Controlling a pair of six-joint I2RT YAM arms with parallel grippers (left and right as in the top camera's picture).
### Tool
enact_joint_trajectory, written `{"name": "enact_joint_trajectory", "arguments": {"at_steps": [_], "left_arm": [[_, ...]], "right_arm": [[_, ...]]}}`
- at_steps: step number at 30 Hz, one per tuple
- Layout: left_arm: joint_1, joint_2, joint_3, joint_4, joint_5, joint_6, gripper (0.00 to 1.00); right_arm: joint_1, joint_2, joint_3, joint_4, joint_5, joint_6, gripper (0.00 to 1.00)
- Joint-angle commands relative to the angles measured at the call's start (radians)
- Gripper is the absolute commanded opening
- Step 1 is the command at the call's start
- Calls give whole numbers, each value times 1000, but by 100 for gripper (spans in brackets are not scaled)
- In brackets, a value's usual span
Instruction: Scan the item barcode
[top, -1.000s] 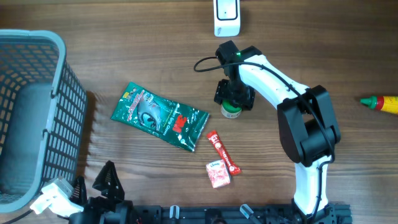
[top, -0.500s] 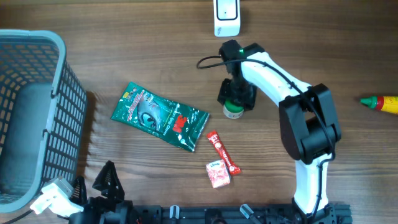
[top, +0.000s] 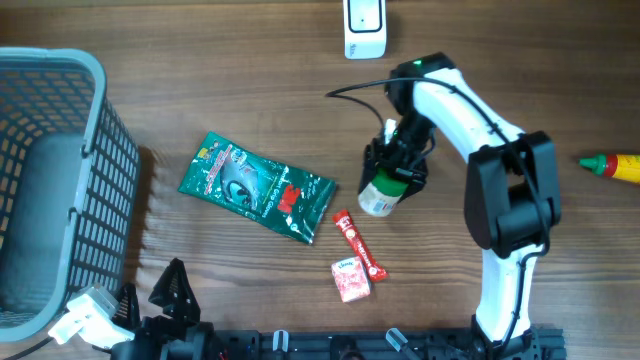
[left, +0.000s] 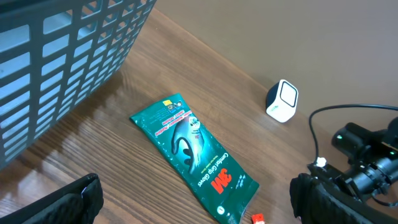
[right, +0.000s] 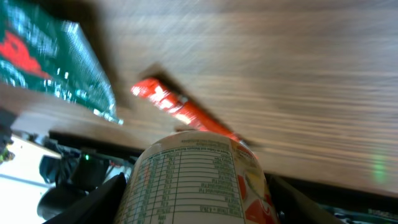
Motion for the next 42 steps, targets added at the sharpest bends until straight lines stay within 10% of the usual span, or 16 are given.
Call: {"name": "enact_joint_trajectory", "arguments": {"at_steps": [1,13,24,42], "left_arm": [[7,-8,3,3,5,-6,100],[7,-8,3,3,5,-6,100],[7,-8,3,3,5,-6,100],[7,-8,3,3,5,-6,100]], "right_arm": [[100,-18,15,-24,-87,-24,30],[399,-133,15,75,-86,278,33],[294,-191,18,92,58,236,31],[171,-280,18,753,743,206,34]]}}
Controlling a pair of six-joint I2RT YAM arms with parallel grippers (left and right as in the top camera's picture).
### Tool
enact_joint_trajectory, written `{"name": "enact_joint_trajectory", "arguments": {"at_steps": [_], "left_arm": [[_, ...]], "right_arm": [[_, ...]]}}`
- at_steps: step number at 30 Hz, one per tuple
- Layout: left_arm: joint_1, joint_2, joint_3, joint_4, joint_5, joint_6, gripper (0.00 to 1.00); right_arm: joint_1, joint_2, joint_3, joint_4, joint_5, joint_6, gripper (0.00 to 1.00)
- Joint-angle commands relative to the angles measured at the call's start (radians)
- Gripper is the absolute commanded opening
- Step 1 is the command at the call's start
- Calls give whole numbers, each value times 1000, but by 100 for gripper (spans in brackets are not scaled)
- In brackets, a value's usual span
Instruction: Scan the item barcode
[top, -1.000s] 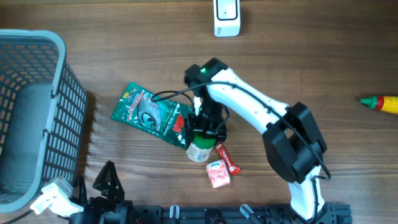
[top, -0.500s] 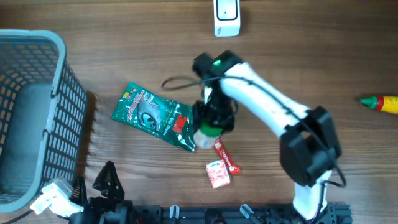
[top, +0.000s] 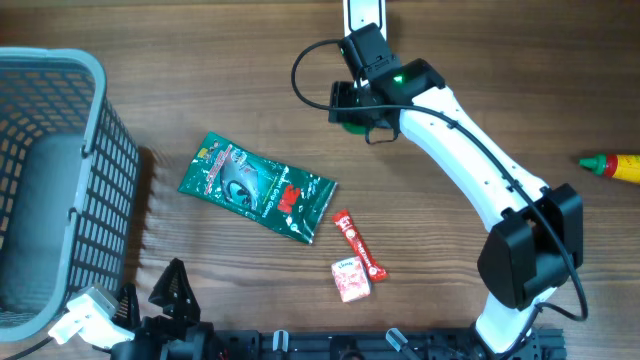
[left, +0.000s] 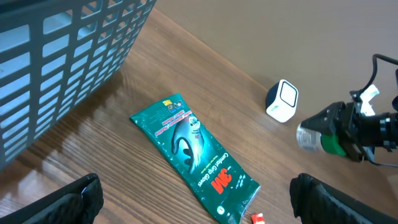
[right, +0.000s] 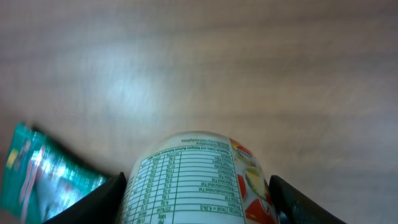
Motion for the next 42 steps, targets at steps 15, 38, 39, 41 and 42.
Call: {"name": "enact_joint_trajectory", "arguments": {"at_steps": [15,38,39,41,42], "left_arm": [[7,-8,3,3,5,-6,100],[7,-8,3,3,5,-6,100],[7,-8,3,3,5,-6,100],[7,-8,3,3,5,-6,100],[7,-8,3,3,5,-6,100]], "right_arm": [[-57,89,16,566,284,-317,40],[-134,382,17,1249,186,-402,45],[-136,382,21,1246,186,-402,45],[-142,367,31,1220,187,-406,45],[-145,349,38,1182,187,-404,45]]}}
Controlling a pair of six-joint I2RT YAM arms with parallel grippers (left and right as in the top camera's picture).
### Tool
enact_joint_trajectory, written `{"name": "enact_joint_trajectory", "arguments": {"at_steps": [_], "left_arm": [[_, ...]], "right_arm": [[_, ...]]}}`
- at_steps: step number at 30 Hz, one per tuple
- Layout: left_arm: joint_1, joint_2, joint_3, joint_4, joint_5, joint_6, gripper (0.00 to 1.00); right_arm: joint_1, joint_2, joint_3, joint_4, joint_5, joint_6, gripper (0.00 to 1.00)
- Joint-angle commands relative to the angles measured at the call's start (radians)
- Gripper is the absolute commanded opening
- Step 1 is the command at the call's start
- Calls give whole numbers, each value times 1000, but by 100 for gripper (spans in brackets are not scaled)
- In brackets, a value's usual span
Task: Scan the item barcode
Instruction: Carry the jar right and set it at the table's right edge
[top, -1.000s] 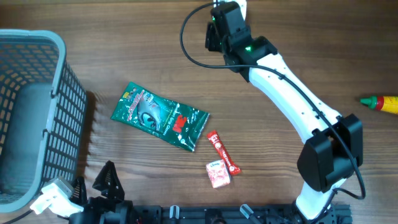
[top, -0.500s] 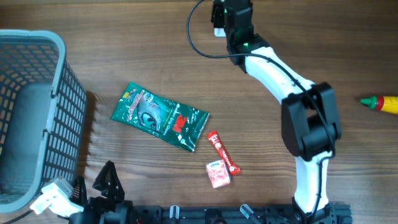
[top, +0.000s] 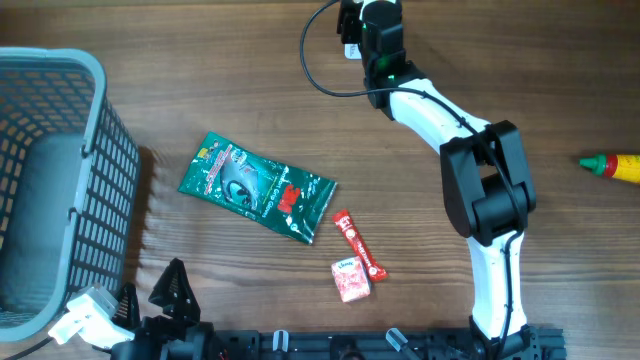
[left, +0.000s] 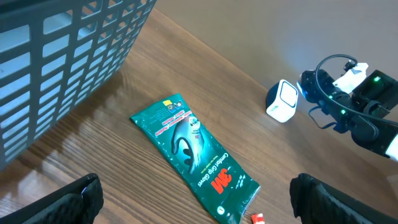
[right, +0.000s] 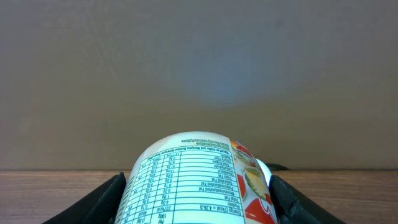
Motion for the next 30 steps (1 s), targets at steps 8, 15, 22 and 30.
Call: {"name": "enact_joint_trajectory", "arguments": {"at_steps": [8,15,22,30], "left_arm": [[7,-8,3,3,5,-6,100],[7,-8,3,3,5,-6,100],[7,-8,3,3,5,-6,100],[7,-8,3,3,5,-6,100]], "right_arm": [[-182,-266,116,-471,-16,81,45],[-544,-298,117,-775,-163,126,47],[-879,-198,117,-938,-301,148,49],[-1045,-82,117,-1014,-326,152,50]]}}
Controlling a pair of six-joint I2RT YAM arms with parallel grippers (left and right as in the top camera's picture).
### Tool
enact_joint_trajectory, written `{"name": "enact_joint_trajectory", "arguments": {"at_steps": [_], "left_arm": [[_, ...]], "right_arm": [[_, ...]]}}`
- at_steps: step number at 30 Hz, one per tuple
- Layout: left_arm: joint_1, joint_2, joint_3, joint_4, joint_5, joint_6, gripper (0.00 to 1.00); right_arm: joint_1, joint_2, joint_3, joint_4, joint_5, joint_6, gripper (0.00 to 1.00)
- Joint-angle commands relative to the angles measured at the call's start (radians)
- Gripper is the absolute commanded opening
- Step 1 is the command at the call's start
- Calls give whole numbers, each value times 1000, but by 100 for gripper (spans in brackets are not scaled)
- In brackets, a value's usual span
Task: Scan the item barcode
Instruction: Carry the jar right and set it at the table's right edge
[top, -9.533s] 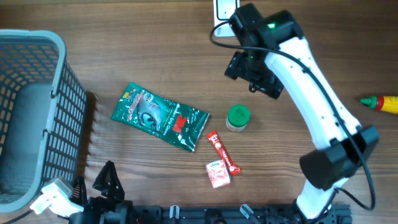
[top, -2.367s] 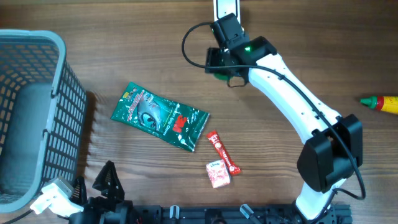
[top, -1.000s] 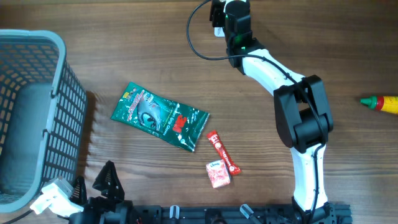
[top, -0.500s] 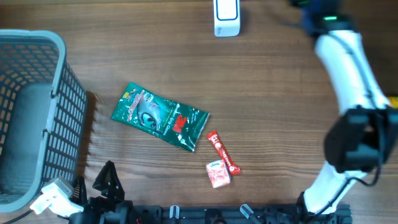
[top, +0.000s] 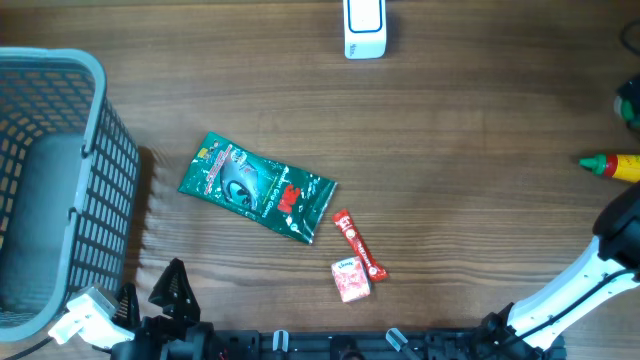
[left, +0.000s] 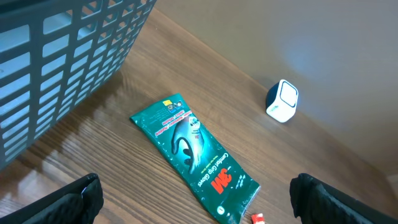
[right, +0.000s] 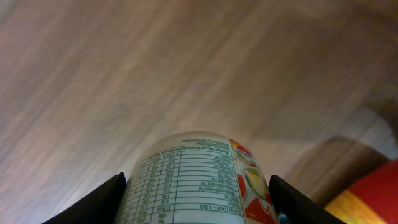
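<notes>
My right gripper (right: 198, 200) is shut on a white bottle (right: 196, 180) with a printed nutrition table and a fruit picture, held over bare wood. In the overhead view only a dark and green bit of it (top: 630, 100) shows at the right edge, far from the white barcode scanner (top: 364, 28) at the back. The left wrist view shows the scanner (left: 282, 101) too. My left gripper (left: 199, 205) stands open and empty at the front left, short of a green 3M packet (left: 193, 155).
A grey mesh basket (top: 60, 130) fills the left side. The green packet (top: 256, 186), a red stick pack (top: 358, 245) and a small red-white sachet (top: 351, 279) lie mid-table. A red and yellow bottle (top: 612, 165) lies at the right edge, and its red-yellow body (right: 373, 193) shows close by the held bottle.
My right gripper, still shut on the white bottle, was up at the scanner at the back. Now it is at the table's far right edge, beside the red and yellow bottle. The left arm is unchanged.
My right gripper held the white bottle over mid-table near the red stick pack. Then it held the bottle just left of the scanner, then right at the scanner. Now the bottle is at the far right edge, still gripped.
</notes>
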Motion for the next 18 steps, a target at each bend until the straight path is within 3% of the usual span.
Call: {"name": "enact_joint_trajectory", "arguments": {"at_steps": [1,5,10,11,12,18], "left_arm": [[7,-8,3,3,5,-6,100],[7,-8,3,3,5,-6,100],[7,-8,3,3,5,-6,100],[7,-8,3,3,5,-6,100],[7,-8,3,3,5,-6,100],[7,-8,3,3,5,-6,100]], "right_arm": [[-23,58,6,-19,-35,20,50],[-40,103,6,-46,-35,30,50],[-42,109,7,-71,8,45,60],[-42,109,11,-78,14,44,68],[-43,109,33,-98,14,33,99],[-41,71,409,-311,24,48,100]]}}
